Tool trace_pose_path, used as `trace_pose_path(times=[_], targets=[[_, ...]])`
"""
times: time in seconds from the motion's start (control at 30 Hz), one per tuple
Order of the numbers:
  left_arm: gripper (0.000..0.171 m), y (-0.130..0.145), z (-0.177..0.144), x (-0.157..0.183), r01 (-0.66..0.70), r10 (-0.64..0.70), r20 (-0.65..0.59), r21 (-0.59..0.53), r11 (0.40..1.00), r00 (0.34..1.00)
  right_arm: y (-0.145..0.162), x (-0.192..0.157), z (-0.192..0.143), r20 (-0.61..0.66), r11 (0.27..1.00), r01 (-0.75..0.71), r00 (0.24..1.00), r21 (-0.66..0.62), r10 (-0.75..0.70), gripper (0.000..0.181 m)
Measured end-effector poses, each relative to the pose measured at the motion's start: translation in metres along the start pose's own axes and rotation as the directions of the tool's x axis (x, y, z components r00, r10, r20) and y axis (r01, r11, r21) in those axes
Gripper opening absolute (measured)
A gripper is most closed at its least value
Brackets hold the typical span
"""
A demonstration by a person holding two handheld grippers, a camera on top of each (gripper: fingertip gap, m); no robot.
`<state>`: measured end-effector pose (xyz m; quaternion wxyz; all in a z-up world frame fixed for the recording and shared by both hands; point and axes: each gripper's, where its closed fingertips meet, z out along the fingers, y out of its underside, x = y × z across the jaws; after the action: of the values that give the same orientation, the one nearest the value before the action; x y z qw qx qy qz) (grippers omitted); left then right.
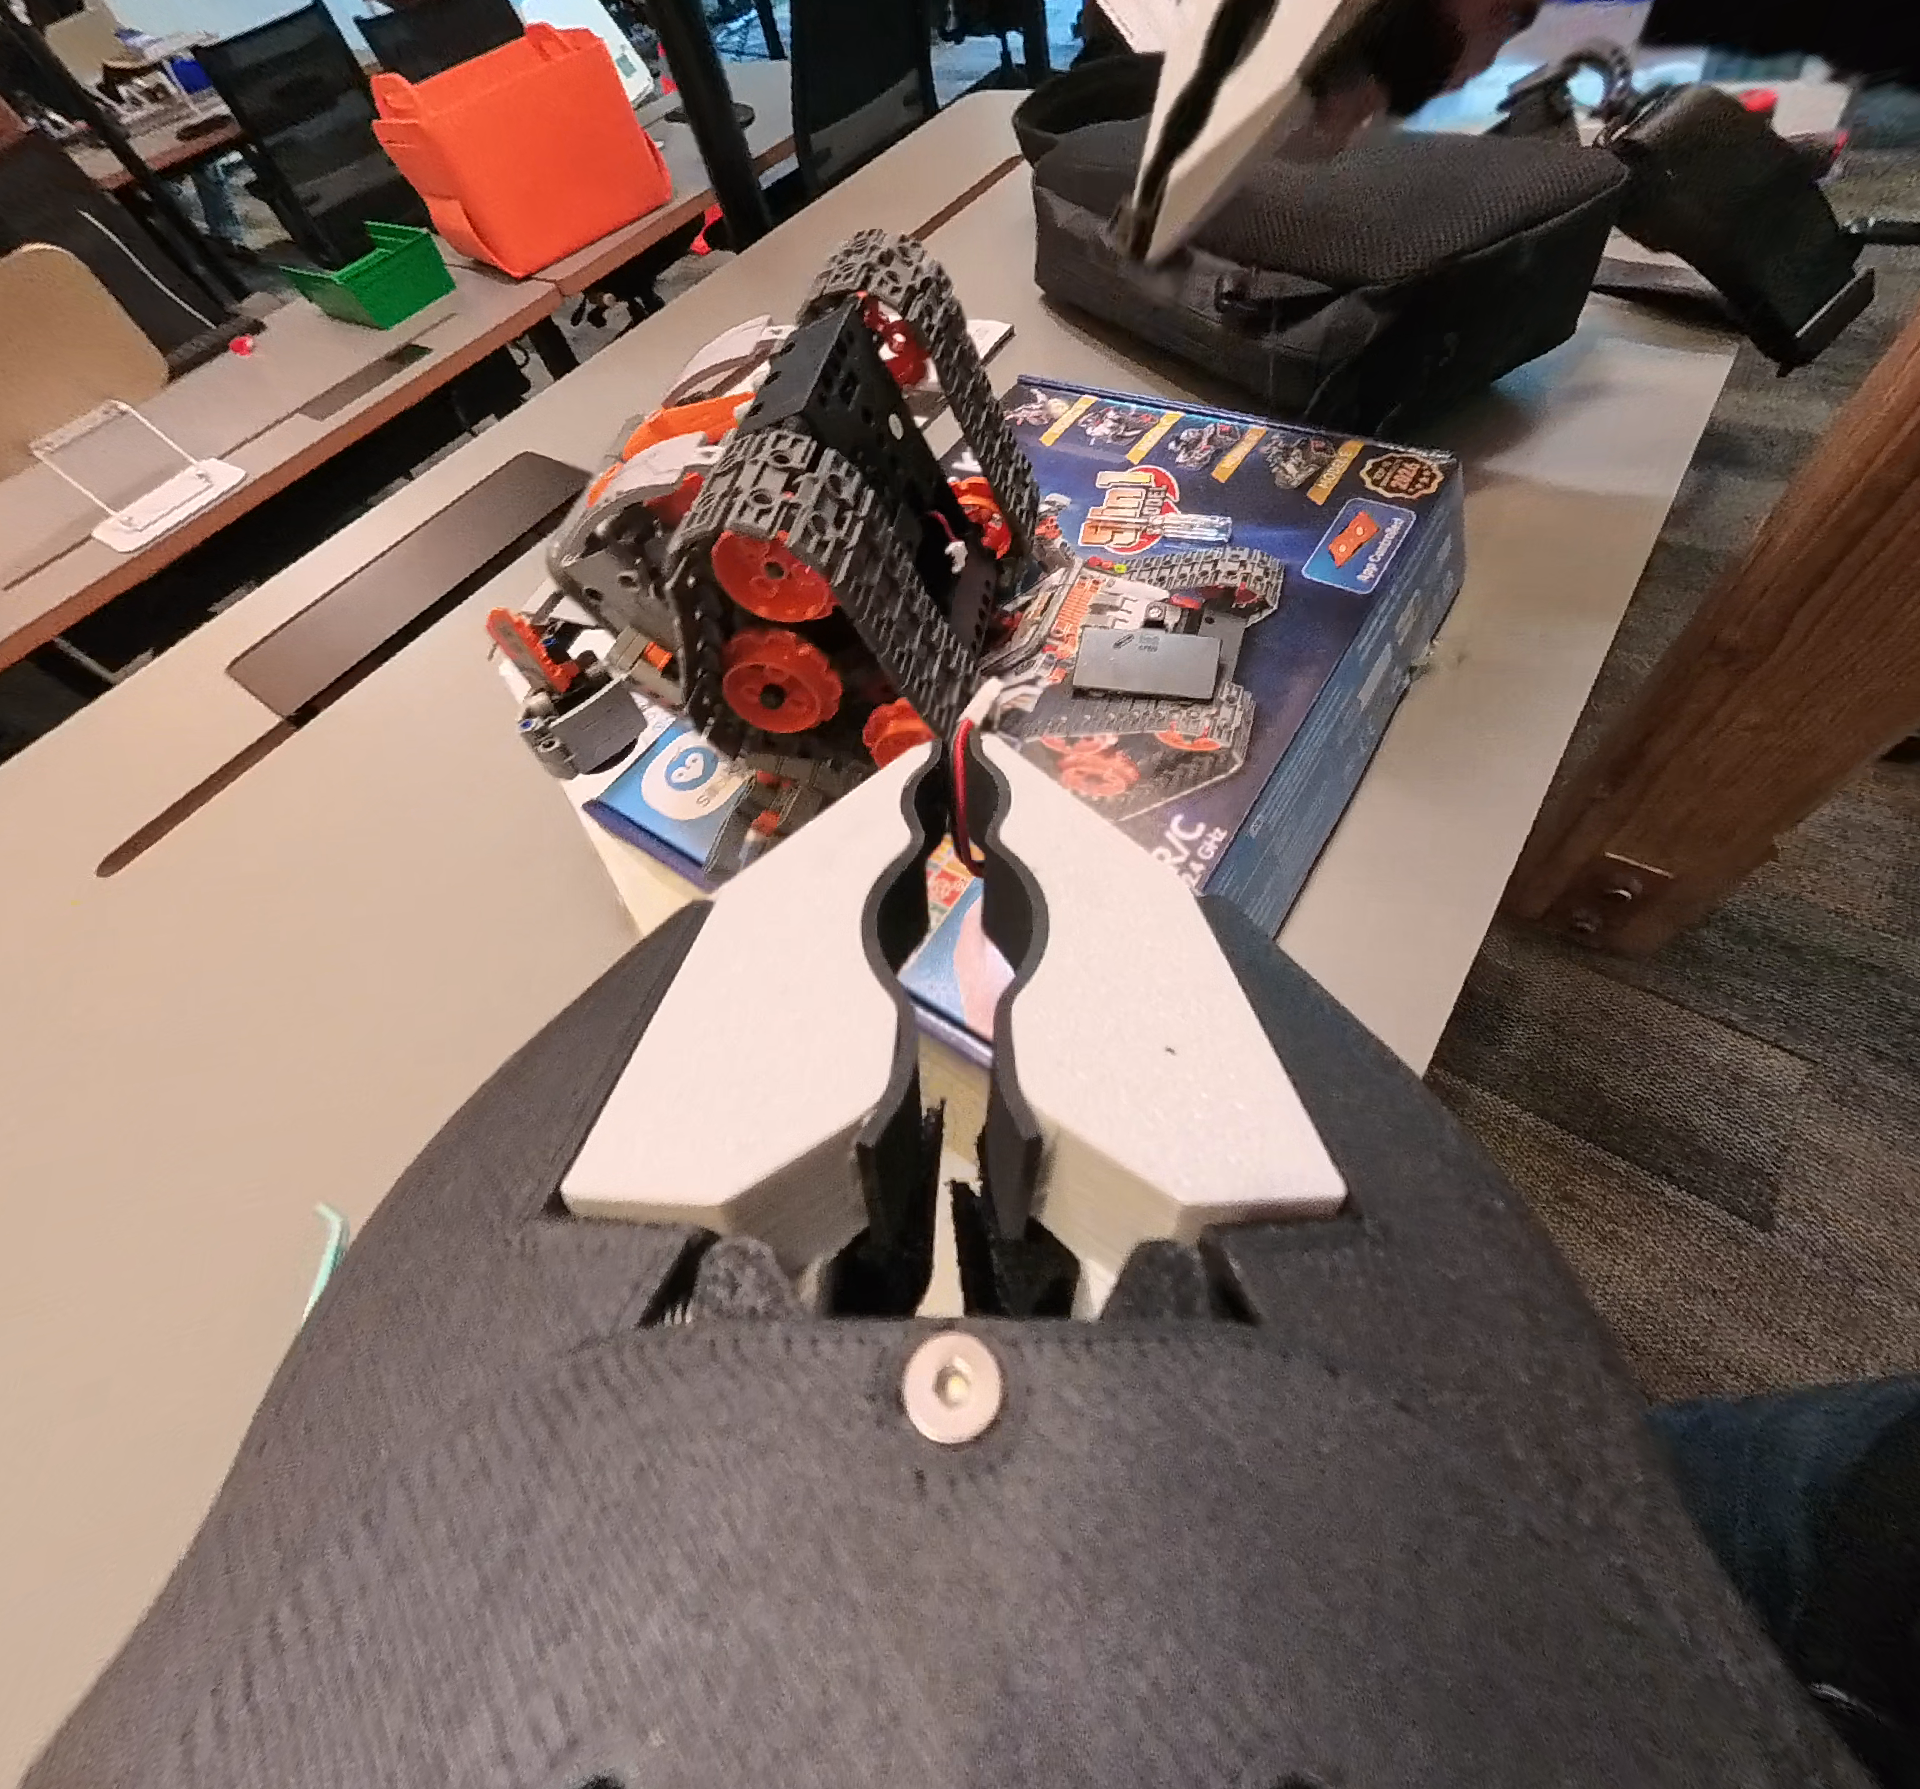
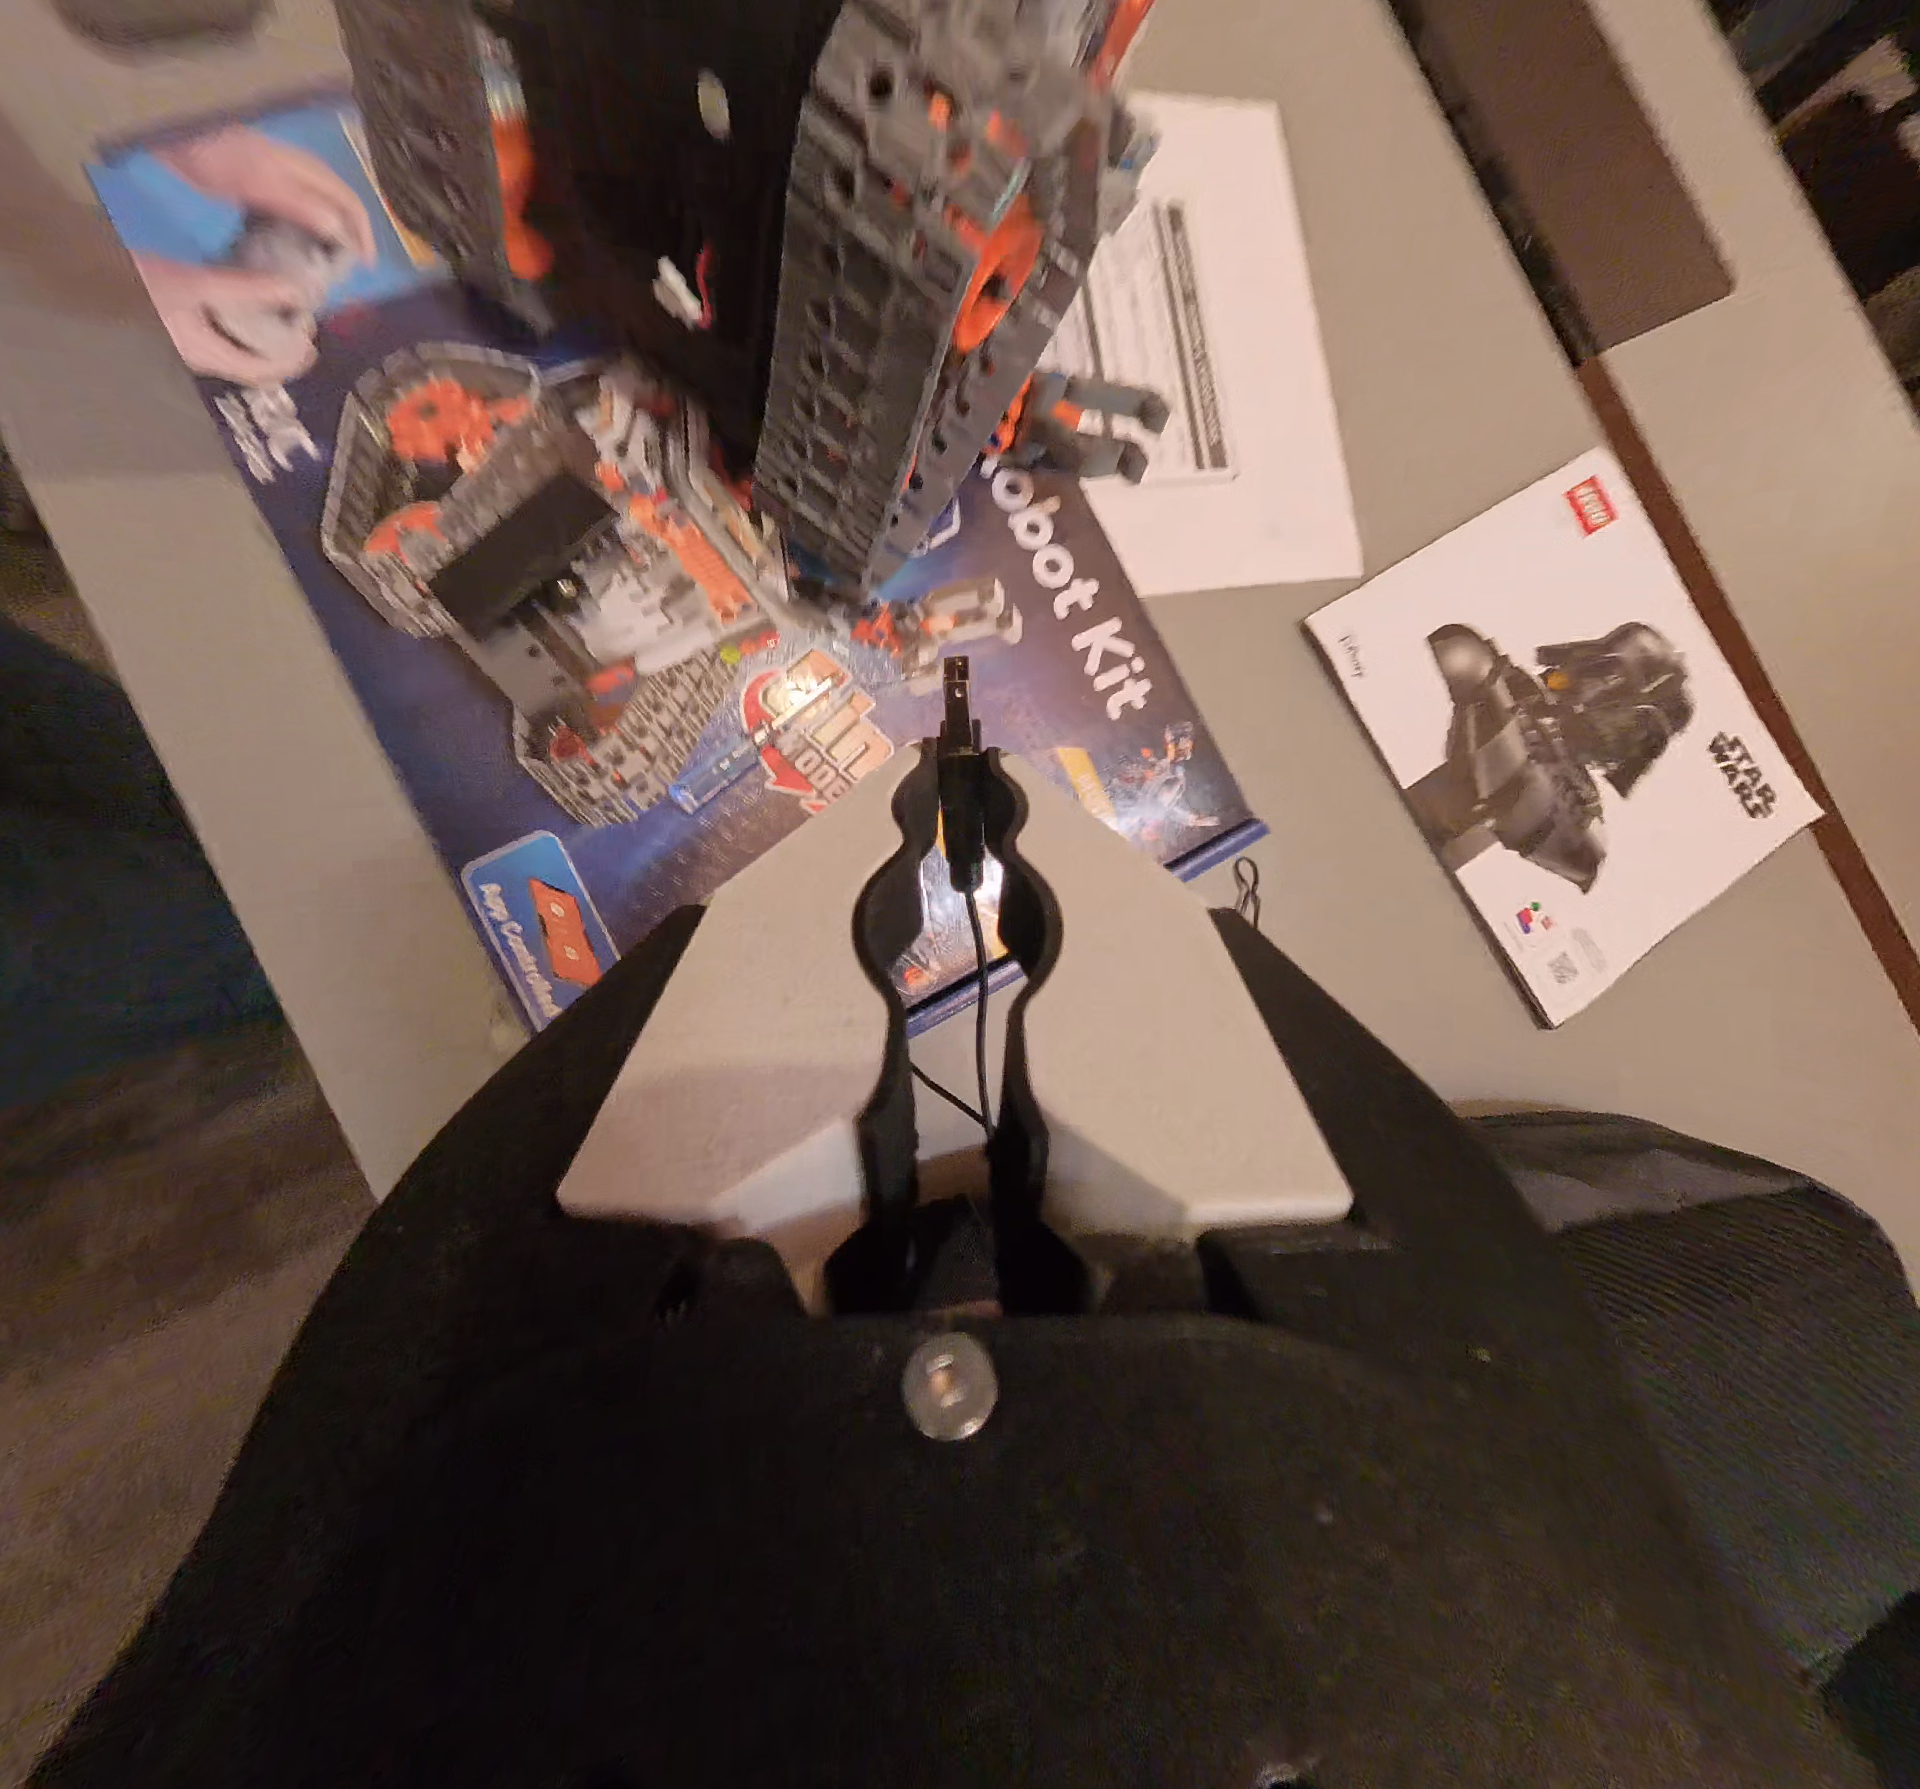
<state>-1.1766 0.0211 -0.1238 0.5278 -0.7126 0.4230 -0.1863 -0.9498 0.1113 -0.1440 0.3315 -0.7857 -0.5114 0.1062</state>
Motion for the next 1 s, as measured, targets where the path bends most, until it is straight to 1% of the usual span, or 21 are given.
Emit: trace_pose_path(times=[0.13,0.23,0.33,0.47,0.6,0.7,0.77,0.83,0.9,0.97,1.0], targets=[[0.000,0.004,-0.013,-0.009,0.004,-0.004,0.024,0.002,1.000,1.000,-0.037,0.005,-0.044,-0.015,0.986,-0.057,0.998,0.156,0.060,0.005],[0.000,0.006,-0.025,-0.019,0.002,-0.002,0.050,0.008,1.000,0.999,-0.067,0.007,-0.078,-0.039,0.962,-0.057,0.997,0.267,0.070,0.005],[0.000,0.007,-0.036,-0.029,0.011,-0.012,0.072,0.016,1.000,0.997,-0.100,0.005,-0.106,-0.060,0.940,-0.036,0.996,0.340,0.059,0.004],[0.000,0.012,-0.053,-0.040,0.011,-0.013,0.105,0.017,1.000,0.994,-0.155,-0.013,-0.127,-0.028,0.905,-0.011,0.999,0.425,0.026,0.005],[0.000,0.020,-0.075,-0.054,0.019,-0.020,0.151,0.011,1.000,0.988,-0.215,-0.048,-0.130,0.037,0.873,0.016,0.999,0.488,-0.038,0.004],[0.000,0.032,-0.095,-0.066,0.037,-0.036,0.196,-0.001,0.999,0.980,-0.261,-0.080,-0.112,0.109,0.852,0.017,0.990,0.524,-0.086,0.005],[0.000,0.043,-0.110,-0.075,0.053,-0.048,0.232,-0.012,0.999,0.972,-0.288,-0.106,-0.086,0.169,0.847,0.005,0.979,0.532,-0.112,0.004],[0.000,0.055,-0.125,-0.083,0.074,-0.066,0.265,-0.022,0.997,0.962,-0.310,-0.131,-0.052,0.240,0.849,-0.027,0.964,0.527,-0.118,0.004],[0.000,0.068,-0.141,-0.090,0.092,-0.078,0.299,-0.031,0.995,0.951,-0.327,-0.153,-0.011,0.293,0.858,-0.061,0.950,0.510,-0.106,0.004],[0.000,0.081,-0.155,-0.096,0.103,-0.082,0.332,-0.047,0.994,0.940,-0.331,-0.169,0.038,0.340,0.892,-0.080,0.936,0.445,-0.086,0.005],[0.000,0.088,-0.162,-0.098,0.110,-0.085,0.346,-0.053,0.993,0.934,-0.331,-0.172,0.061,0.350,0.906,-0.099,0.935,0.412,-0.057,0.004]])
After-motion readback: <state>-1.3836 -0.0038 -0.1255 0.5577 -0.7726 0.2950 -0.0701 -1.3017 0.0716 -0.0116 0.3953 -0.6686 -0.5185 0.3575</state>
